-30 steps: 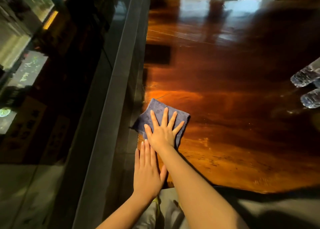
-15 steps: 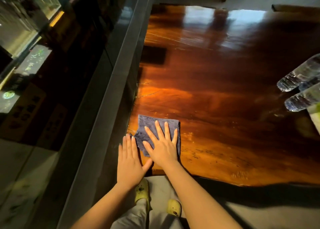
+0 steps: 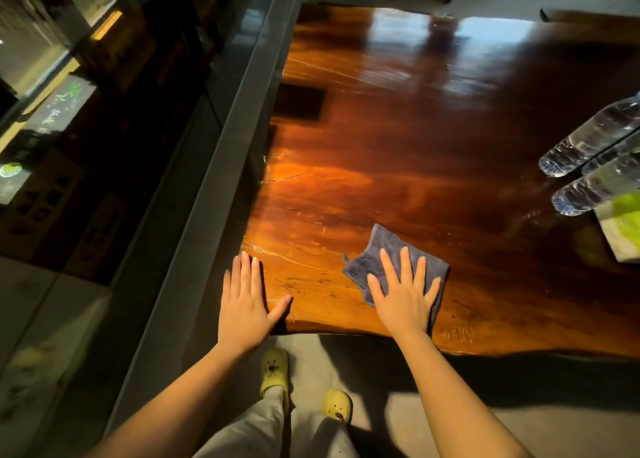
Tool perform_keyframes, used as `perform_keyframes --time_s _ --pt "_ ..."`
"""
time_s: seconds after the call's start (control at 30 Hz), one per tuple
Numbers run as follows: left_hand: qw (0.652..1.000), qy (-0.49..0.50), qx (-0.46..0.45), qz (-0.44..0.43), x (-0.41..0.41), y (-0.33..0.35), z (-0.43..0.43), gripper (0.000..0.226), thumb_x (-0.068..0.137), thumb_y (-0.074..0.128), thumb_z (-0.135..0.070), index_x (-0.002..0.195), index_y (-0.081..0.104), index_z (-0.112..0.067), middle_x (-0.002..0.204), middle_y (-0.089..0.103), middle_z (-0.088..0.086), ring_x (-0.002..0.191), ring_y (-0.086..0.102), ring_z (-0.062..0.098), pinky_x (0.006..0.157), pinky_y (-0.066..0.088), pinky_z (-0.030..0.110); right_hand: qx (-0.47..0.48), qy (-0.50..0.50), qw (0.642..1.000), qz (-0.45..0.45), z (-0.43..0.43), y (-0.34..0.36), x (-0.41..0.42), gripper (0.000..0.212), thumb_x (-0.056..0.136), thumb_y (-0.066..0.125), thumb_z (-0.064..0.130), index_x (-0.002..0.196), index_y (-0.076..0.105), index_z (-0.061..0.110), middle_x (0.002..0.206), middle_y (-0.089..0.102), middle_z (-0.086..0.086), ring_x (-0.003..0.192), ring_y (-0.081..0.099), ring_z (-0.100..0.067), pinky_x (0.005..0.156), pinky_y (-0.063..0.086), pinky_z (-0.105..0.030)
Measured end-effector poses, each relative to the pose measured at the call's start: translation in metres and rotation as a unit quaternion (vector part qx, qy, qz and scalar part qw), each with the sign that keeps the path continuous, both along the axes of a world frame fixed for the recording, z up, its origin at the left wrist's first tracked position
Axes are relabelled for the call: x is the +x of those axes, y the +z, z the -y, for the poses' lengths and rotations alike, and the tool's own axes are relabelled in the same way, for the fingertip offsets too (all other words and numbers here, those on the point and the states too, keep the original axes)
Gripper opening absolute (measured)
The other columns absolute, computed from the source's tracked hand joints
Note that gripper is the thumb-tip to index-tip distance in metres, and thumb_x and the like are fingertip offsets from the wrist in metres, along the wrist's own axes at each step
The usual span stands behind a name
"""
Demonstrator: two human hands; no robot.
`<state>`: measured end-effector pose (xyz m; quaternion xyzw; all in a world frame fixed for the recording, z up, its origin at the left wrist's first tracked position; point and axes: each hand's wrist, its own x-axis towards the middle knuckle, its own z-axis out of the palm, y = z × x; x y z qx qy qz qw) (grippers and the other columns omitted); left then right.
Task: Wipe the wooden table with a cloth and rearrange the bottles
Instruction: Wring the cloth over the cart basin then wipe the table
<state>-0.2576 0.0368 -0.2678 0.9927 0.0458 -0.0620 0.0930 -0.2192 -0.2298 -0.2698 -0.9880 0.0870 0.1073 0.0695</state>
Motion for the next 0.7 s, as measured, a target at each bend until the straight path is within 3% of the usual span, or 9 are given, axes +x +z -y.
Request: perform_keyframes --time_s 0.17,0.3,0.5,0.7 --pt "1.000 0.002 0.004 0.001 0.001 -0.002 0.000 0.098 0.081 0.016 -0.075 0.148 0.009 -0.005 0.158 0.006 0.014 0.145 -0.003 0.025 0.118 0.000 0.042 0.002 -0.087 0.996 -0.016 -0.001 -0.003 -0.012 0.061 0.092 0.014 0.064 0.140 -0.018 0.045 0.161 -0.007 0.002 0.148 -0.011 -0.029 0.116 -0.003 -0.061" --pt "1.000 0.002 -0.001 0.003 0.000 -0.002 0.000 0.095 0.082 0.018 -0.073 0.148 0.013 -0.004 0.157 0.011 0.016 0.145 0.001 0.026 0.118 0.004 0.043 -0.001 -0.130 0.991 -0.014 -0.033 0.000 -0.027 0.064 0.092 0.016 0.062 0.139 -0.022 0.042 0.161 -0.007 -0.004 0.147 -0.010 -0.036 0.113 -0.003 -0.065" --pt "1.000 -0.005 0.005 -0.006 -0.001 0.002 0.003 0.092 0.083 0.022 -0.068 0.145 0.022 -0.001 0.154 0.018 0.021 0.144 0.010 0.033 0.117 0.010 0.046 0.022 -0.049 0.998 -0.027 -0.090 0.000 -0.043 0.067 0.092 0.021 0.063 0.138 -0.022 0.041 0.160 -0.011 -0.007 0.145 -0.014 -0.041 0.109 -0.011 -0.067" --pt "0.998 -0.051 0.034 0.006 0.017 0.006 0.003 0.083 0.084 0.031 -0.061 0.142 0.032 -0.002 0.151 0.028 0.020 0.142 0.020 0.033 0.117 0.001 0.041 0.029 0.042 0.999 -0.001 -0.117 0.003 -0.016 0.068 0.091 0.035 0.061 0.144 -0.004 0.043 0.160 -0.002 -0.009 0.144 -0.009 -0.045 0.108 -0.006 -0.070"
